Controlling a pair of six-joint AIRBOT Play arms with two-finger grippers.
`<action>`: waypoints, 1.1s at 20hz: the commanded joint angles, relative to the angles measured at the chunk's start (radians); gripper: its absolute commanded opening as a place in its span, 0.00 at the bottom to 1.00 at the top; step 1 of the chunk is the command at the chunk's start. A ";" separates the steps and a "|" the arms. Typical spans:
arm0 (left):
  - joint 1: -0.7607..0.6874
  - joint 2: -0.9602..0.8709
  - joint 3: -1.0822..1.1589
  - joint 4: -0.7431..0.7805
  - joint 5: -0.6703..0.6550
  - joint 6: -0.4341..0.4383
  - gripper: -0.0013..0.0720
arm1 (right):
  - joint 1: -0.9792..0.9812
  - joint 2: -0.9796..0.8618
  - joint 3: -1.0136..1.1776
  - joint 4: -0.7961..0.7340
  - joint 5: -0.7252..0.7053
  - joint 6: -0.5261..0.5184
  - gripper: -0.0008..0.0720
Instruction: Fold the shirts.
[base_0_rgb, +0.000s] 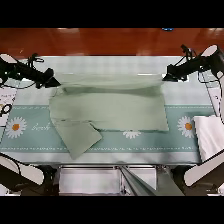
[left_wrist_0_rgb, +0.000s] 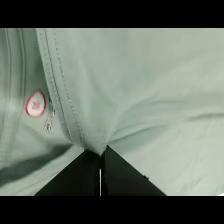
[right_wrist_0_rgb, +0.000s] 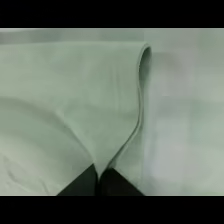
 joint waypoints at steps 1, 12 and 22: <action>-0.015 -0.001 -0.059 0.001 -0.061 0.023 0.04 | -0.001 -0.001 -0.073 0.002 0.052 -0.005 0.04; 0.028 -0.001 -0.057 0.002 -0.093 0.024 0.45 | -0.001 0.000 -0.078 -0.023 0.071 0.065 0.39; 0.127 0.349 -0.273 0.005 -0.121 0.081 0.71 | -0.087 0.383 -0.443 -0.023 0.083 0.014 0.57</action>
